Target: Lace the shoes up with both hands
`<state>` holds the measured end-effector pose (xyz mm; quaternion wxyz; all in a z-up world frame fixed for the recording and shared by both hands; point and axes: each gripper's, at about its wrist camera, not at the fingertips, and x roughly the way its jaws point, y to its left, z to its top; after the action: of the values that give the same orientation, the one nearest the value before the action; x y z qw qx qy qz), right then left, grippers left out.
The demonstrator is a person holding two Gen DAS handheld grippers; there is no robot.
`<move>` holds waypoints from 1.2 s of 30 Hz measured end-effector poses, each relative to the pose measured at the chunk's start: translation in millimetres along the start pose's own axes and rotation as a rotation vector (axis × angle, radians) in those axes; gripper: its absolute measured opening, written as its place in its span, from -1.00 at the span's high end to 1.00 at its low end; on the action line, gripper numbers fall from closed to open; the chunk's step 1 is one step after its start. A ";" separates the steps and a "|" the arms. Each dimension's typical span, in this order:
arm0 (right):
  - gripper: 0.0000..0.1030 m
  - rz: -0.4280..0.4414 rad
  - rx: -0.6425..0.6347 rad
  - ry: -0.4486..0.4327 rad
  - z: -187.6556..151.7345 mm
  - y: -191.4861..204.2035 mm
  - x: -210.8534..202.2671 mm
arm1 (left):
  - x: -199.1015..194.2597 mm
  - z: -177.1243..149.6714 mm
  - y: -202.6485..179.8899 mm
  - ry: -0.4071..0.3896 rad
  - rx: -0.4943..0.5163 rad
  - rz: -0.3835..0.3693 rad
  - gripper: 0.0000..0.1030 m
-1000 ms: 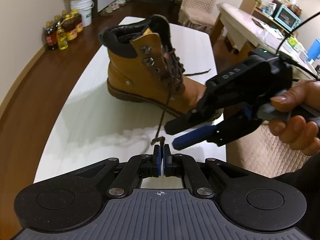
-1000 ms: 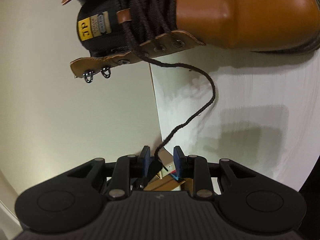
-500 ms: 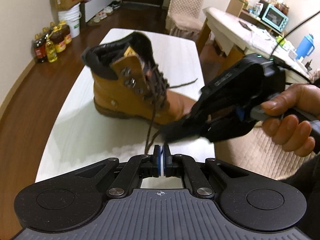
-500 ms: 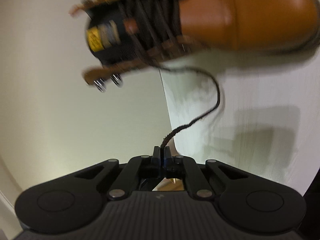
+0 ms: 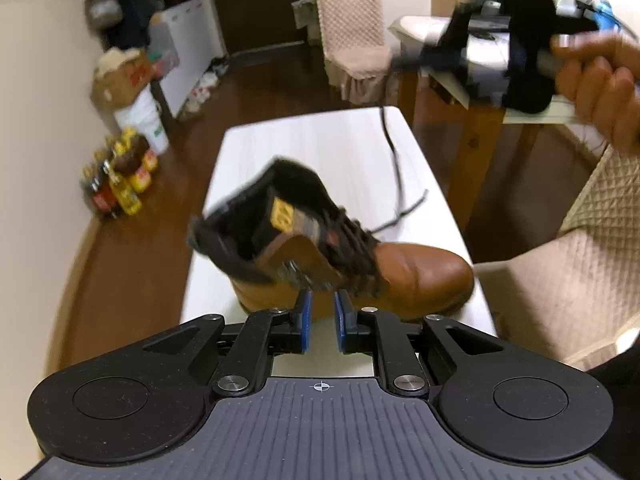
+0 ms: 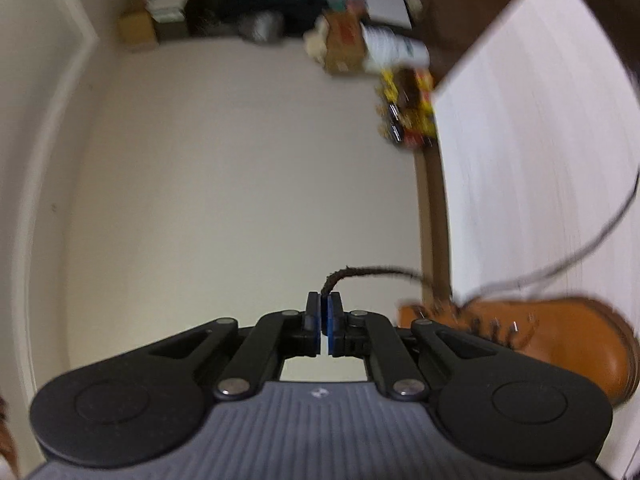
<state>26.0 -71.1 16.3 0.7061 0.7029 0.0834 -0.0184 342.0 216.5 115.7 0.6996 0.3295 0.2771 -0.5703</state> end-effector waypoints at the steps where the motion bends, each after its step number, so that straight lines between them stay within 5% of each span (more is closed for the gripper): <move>1: 0.93 -0.011 0.008 0.020 -3.4 -7.1 8.7 | -0.3 6.6 2.6 -0.003 0.009 0.007 0.67; 8: 0.93 -0.115 -0.006 0.140 -30.4 -44.3 69.4 | 3.9 20.0 3.2 0.013 0.084 0.027 0.57; 15: 0.92 -0.168 -0.056 0.199 -28.9 -65.9 81.3 | 25.4 30.1 4.2 0.030 0.394 -0.011 0.53; 18: 0.92 -0.170 -0.065 0.221 -24.6 -65.5 83.7 | 34.6 34.6 8.8 0.055 0.490 -0.065 0.43; 22: 0.91 -0.168 -0.060 0.234 -18.5 -62.9 78.5 | 54.3 45.6 15.5 0.124 0.631 -0.233 0.41; 30: 0.91 -0.165 -0.029 0.245 -14.0 -64.7 80.5 | 85.8 42.9 2.7 0.215 0.920 -0.353 0.38; 36: 0.90 -0.183 -0.031 0.282 -19.2 -66.0 87.0 | 74.8 27.1 3.5 0.208 0.991 -0.404 0.68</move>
<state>100.5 -44.7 -61.5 0.6935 0.6770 0.2459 0.0175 360.5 149.8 76.2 0.3061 0.6146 0.1005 -0.7200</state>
